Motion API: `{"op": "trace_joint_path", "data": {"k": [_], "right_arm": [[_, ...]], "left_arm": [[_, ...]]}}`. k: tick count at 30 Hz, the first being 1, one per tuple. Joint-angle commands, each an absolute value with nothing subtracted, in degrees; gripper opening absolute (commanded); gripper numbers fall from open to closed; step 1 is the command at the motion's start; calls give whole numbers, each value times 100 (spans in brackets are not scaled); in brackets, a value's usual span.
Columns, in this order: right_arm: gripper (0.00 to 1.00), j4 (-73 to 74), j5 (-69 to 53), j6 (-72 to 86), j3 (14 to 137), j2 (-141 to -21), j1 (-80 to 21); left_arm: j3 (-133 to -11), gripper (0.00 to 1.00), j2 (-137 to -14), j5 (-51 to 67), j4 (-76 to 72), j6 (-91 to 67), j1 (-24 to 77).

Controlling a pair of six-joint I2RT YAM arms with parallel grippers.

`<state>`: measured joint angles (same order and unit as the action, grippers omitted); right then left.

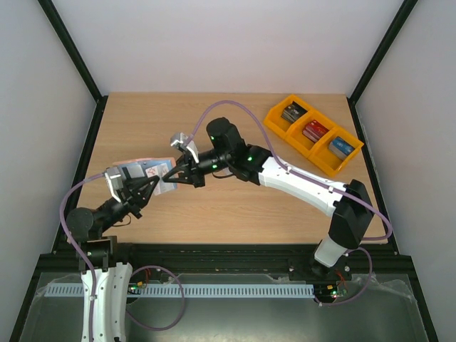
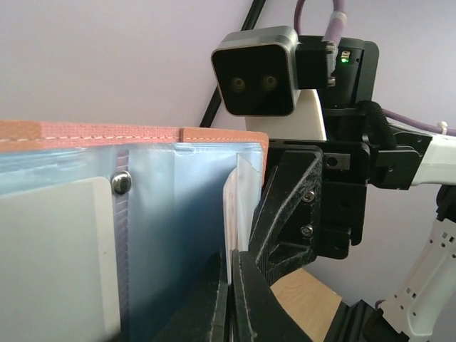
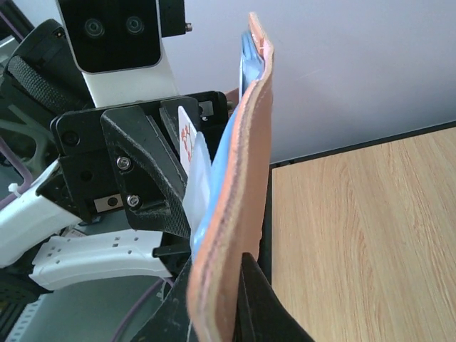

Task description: Take the credit cards out of the card holder

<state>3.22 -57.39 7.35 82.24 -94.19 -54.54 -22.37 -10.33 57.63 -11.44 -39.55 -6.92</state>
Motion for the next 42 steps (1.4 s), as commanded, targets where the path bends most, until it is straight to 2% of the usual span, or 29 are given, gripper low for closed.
{"op": "trace_joint_path", "data": {"k": [1,4,6,13,26,31,36,39,42], "right_arm": [[13,-194,-5848,795,8160,-9293,-5323],[24,-211,-5982,793,7964,-9154,-5188],[25,-211,-6084,791,7868,-9072,-5140],[2,-141,-6259,782,7790,-9027,-5011],[2,-493,-5301,1327,7417,-8486,-4246],[2,-629,-4472,1719,7480,-8315,-4179],[2,-5,-4163,1378,7828,-8275,-4164],[2,369,-3820,1158,7896,-8107,-4159],[2,499,-3630,1000,7896,-7900,-4151]], "left_arm": [[-2260,2,-946,6046,-1133,-3998,-634],[-2281,2,-923,5819,-1064,-3972,-640],[-2262,2,-923,5756,-1097,-4001,-645],[-2285,2,-940,5730,-1093,-4006,-650],[-2383,2,-861,5428,-374,-3374,-677],[-1969,2,-1004,5045,-302,-4364,-677],[-1949,2,-1866,5154,-215,-4021,-397],[-2198,2,-2438,4838,168,-3482,95],[-2056,2,-3148,4639,223,-3747,728]]}}
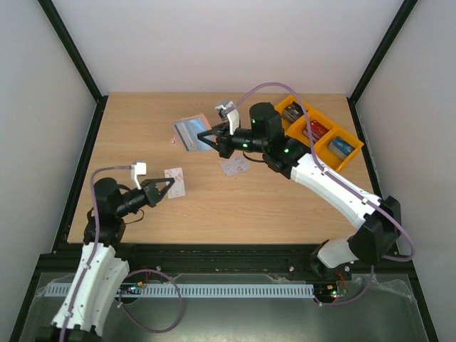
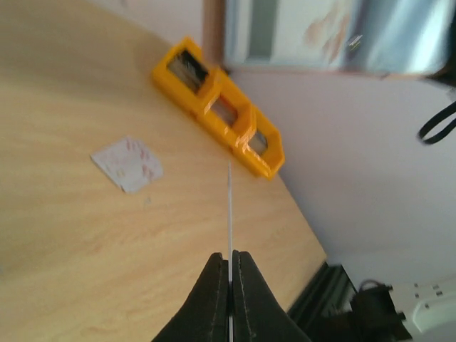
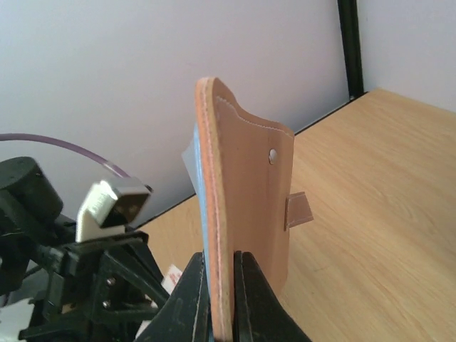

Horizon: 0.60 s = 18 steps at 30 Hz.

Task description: Take the credit cards out of the card holder

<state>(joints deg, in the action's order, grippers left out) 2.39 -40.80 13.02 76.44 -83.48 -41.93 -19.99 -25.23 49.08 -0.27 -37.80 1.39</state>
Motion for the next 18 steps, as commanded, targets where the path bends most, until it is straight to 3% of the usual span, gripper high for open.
{"op": "trace_joint_path", "data": {"k": [1,10,15,18], "right_arm": [[2,501,-3622,963,7862,-7827,-4150],[2,960,-3338,439,7484,-7354,-4152],[2,1229,-2098,461,7530,-7209,-4044],[2,1197,-1181,669,7476,-7120,-3697]], "left_arm": [[-1976,2,-3369,4623,183,-3863,934],[-2213,2,-5458,4300,65,-3653,2512],[-4244,2,-7349,4947,1192,-1593,2703],[-5749,2,-8750,4374,2821,468,2798]]}}
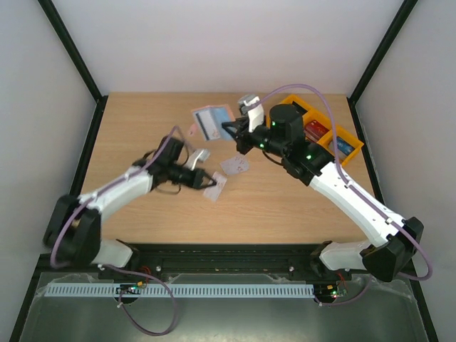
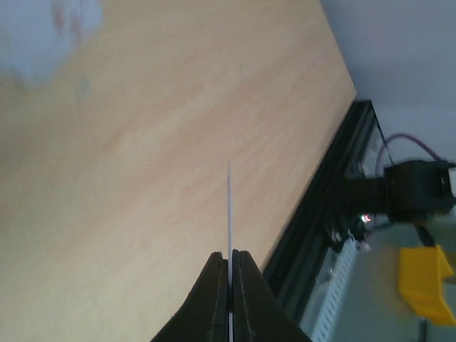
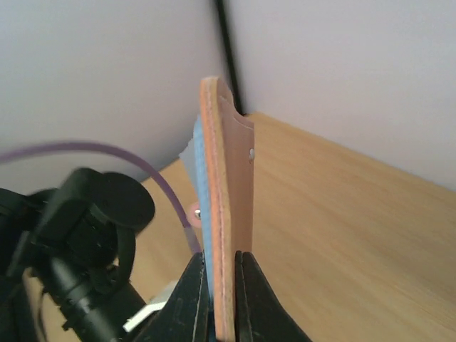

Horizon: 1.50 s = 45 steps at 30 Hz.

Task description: Take the credit cards out of the card holder

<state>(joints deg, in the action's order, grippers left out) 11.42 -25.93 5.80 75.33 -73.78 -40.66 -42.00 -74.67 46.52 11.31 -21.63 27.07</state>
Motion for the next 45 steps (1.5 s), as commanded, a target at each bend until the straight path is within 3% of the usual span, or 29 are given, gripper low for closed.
{"op": "trace_joint_path", "data": {"k": [1,7,14,36,45], "right_arm": [[2,1158,-872,757,7420,-7066,-3536],[2,851,359,1029,6959,-6490,-2658],[2,712,999,992,6701,-6053,-2531],[2,834,165,981,6792,-6302,-2531],[2,800,-135,936,6766,-6335,-2531]], "left_arm": [[-6236,2,-9225,4106,3495,1001,2846],[-9510,2,-11925,3470,5584,2627,2952],[-12348,2,-13583,2956,6093,2661,3110],[-12612,2,-14273,2993,6196,2801,3200],[-12710,29,-14199,2503,5740,2426,3222]]}}
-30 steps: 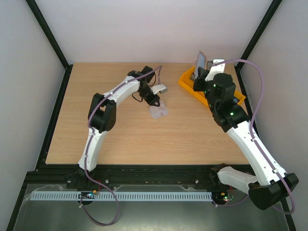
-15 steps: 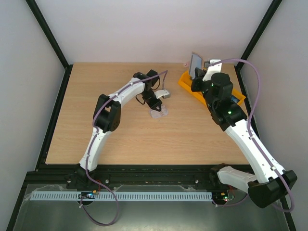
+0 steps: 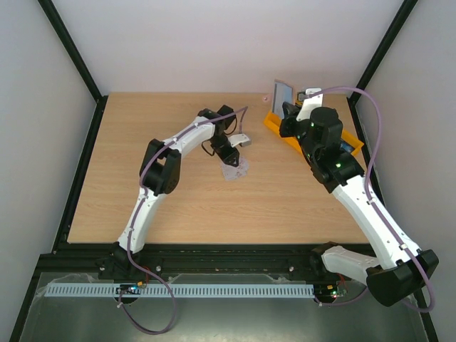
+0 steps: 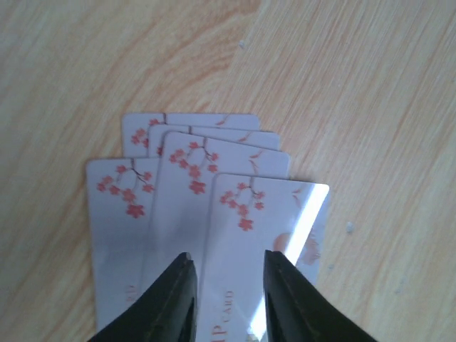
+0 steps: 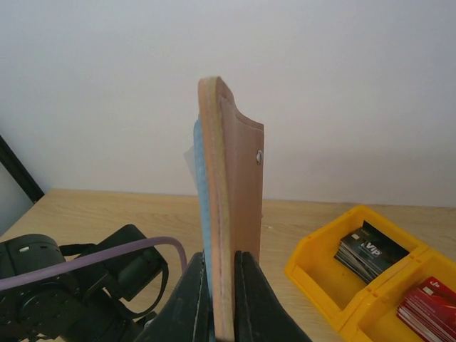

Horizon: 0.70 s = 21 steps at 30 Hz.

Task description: Take the credit cards out of the card holder

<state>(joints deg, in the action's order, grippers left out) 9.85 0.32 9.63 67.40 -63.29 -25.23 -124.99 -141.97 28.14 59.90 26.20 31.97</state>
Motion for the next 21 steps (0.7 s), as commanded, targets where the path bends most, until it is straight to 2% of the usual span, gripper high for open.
{"op": "trace_joint_path", "data": {"k": [1,3,7,11,16,21], "right_arm": [[2,797,-179,931,6766,-6337,-2531],[2,800,-254,921,6770,-6337,-2532],[2,826,-389,856,6775,-6305,-2531],[2,766,-1074,737,6751,-6214,-2531],[2,631,-2622,587,6670,-6187,-2531],[2,-139,-5034,901,6409,-6267,-2541]], "left_arm": [[-12715,32,-14162,2406,5661,2396,3221],[-12717,37,-14079,2290,5546,2404,3216],[-12730,39,-13818,2268,5364,2401,3162],[-12641,40,-13166,2863,5369,2245,2887],[-11261,51,-11506,3752,4993,1811,2111],[-9575,68,-9392,4676,4872,2334,1483]]}}
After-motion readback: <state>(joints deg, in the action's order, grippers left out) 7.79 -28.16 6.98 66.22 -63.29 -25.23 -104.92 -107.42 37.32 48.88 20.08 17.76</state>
